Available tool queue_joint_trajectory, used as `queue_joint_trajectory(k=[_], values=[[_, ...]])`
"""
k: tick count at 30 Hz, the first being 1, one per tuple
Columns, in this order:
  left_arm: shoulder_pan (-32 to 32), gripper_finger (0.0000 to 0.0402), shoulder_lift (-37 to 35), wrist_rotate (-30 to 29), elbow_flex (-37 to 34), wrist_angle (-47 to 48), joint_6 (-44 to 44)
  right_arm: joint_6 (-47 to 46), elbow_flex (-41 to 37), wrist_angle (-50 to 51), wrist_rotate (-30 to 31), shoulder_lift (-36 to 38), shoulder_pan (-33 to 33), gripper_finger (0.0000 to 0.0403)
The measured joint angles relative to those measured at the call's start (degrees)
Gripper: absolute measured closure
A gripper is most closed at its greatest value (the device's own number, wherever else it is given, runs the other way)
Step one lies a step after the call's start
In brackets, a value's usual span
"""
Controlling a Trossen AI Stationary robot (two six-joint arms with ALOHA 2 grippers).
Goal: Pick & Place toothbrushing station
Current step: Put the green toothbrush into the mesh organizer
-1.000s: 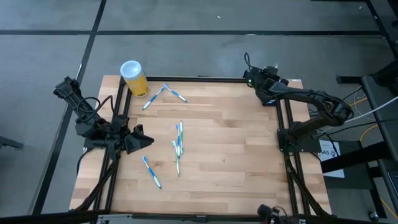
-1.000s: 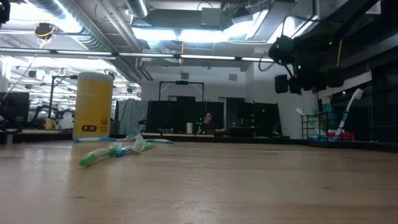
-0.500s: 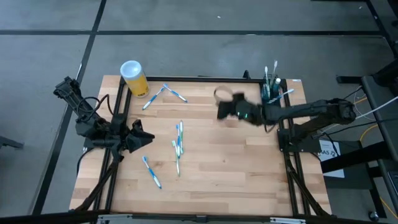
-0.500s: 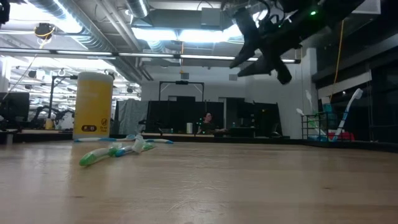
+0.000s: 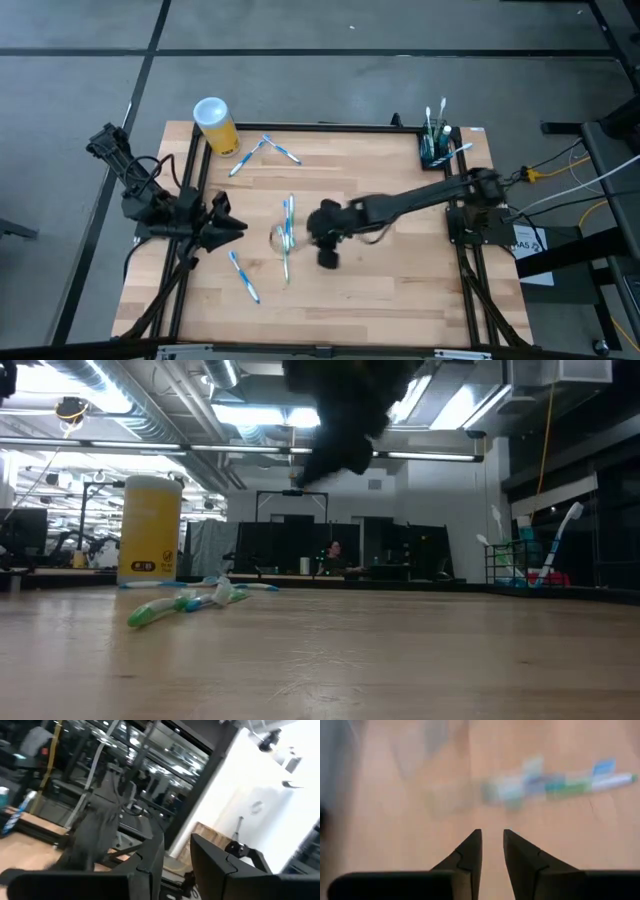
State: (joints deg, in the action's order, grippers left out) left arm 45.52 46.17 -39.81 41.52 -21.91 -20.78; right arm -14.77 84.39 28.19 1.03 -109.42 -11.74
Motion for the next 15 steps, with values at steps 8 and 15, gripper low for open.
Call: queue_joint_trajectory(k=[8,15], values=[[2.8,0.0311,0.1,1.1,0.0,-0.2,3.0,36.4,13.1,14.7,7.7,-12.8,-0.9,0.0323],[7.0,0.0311,-0.1,0.4,0.0,-0.2,4.6,46.4,13.4,7.5,4.9,-14.3,0.4,0.0323]])
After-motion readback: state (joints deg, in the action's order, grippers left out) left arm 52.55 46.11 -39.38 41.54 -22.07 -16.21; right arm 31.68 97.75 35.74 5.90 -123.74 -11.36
